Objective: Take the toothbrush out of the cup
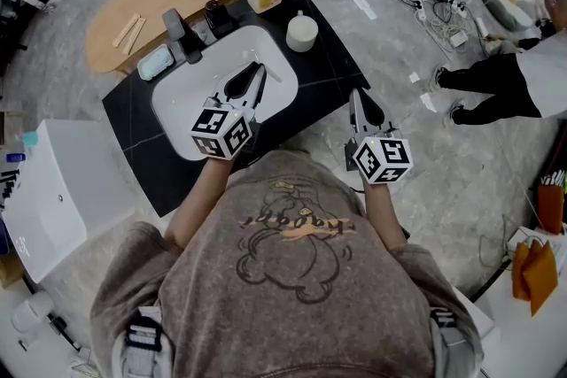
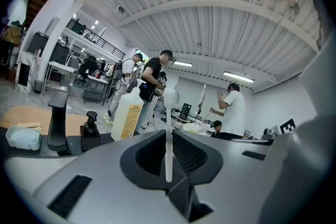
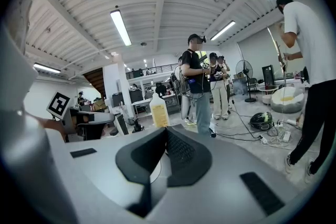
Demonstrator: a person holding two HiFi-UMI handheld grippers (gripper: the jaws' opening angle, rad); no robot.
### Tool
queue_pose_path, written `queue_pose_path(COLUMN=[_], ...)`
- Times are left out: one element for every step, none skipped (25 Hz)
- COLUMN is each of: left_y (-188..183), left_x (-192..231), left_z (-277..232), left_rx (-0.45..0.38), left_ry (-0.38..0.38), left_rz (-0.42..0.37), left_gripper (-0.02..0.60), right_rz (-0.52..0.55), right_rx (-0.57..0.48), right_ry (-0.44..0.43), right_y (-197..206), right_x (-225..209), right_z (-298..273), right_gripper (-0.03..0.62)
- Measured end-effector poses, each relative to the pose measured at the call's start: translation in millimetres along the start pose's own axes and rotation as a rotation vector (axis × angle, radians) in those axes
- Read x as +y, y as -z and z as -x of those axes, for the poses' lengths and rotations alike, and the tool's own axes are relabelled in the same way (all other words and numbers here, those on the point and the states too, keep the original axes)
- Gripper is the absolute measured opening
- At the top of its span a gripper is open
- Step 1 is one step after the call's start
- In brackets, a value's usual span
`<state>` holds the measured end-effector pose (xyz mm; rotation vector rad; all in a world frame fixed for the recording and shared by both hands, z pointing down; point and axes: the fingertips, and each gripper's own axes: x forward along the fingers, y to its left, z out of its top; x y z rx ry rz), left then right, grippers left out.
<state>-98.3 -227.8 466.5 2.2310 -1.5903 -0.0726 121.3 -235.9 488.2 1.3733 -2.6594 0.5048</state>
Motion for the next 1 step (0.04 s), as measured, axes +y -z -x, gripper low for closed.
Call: queue_pose_path(left_y=[0.7], left_x=[0.2], left_z=[-0.1], left_rx=[0.000], left_ry=[-0.001], left_rz=[0.001], left_gripper=[0.057], right_rz=[0.001], right_rx=[0.000], right_ry=[-0.001], right_y=[0.4], right_x=[-0.5], right_z=[-0.1], right_gripper=[0.002])
